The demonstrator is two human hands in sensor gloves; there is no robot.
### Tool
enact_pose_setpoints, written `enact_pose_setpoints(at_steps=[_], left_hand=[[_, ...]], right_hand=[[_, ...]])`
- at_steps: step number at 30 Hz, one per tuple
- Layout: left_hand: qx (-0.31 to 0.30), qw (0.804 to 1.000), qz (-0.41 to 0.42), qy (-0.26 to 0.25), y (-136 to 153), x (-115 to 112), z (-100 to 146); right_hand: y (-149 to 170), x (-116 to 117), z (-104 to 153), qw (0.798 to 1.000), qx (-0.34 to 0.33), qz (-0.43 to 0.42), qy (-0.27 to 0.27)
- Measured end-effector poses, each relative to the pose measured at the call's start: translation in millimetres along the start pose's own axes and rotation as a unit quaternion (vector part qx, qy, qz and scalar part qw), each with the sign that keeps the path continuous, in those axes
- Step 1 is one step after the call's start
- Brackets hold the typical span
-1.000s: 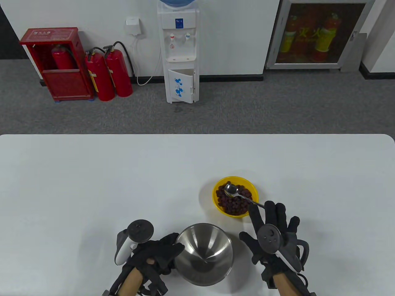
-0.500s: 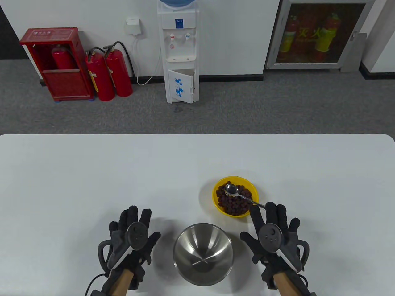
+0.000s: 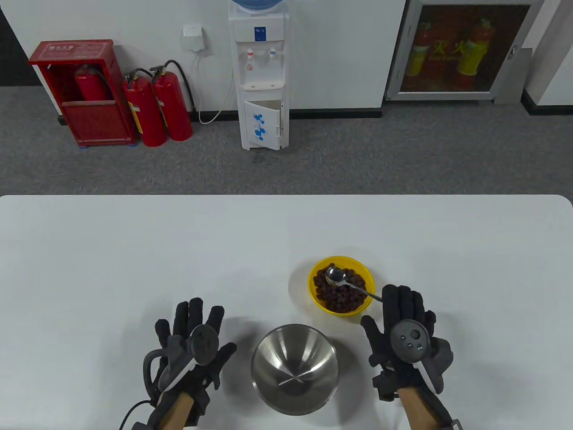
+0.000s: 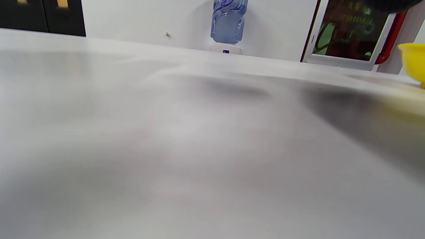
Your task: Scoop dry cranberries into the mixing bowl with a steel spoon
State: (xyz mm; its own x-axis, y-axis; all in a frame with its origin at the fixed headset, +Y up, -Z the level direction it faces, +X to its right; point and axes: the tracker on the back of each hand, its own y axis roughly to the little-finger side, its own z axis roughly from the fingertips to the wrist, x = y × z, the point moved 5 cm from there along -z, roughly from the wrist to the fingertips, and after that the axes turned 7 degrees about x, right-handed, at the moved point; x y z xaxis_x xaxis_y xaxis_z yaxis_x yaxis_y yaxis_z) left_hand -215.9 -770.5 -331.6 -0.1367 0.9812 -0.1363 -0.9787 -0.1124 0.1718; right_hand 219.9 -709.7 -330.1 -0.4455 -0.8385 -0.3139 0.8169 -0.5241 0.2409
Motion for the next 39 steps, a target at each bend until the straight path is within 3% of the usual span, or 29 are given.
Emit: enact_pose_setpoints(at_steps=[3,7,15,18,31,39], left_hand=[[-0.003,1.000,0.001,-0.001,-0.4,0.9,0.3],[-0.001,1.000,0.003,0.003,0.2,0.0,-0.4],[-0.008,1.000,0.004,0.005,-4.6,-1.0,1.0],[-0.010,1.000,0.000,0.003,-6.2,-0.7,1.4],[-0.012,1.000,-0.006,0.005,-8.7,-1.5,2.7],[-0.012,1.000,-0.006,0.007,-8.8,-1.0,3.6]], right_hand=[[17.9,11.0,-17.7,0.997,0.075,-0.011,-0.024],[35.3,24.0,-34.8,0.991,0.122,-0.028,-0.043],[38.8,40.5,-38.9,0.987,0.134,-0.046,-0.081],[41.9,41.4,-39.2,0.984,0.147,-0.069,-0.070],[41.6,44.5,-39.8,0.983,0.141,-0.099,-0.071],[27.8,45.1,-32.6,0.986,0.069,-0.131,-0.074]])
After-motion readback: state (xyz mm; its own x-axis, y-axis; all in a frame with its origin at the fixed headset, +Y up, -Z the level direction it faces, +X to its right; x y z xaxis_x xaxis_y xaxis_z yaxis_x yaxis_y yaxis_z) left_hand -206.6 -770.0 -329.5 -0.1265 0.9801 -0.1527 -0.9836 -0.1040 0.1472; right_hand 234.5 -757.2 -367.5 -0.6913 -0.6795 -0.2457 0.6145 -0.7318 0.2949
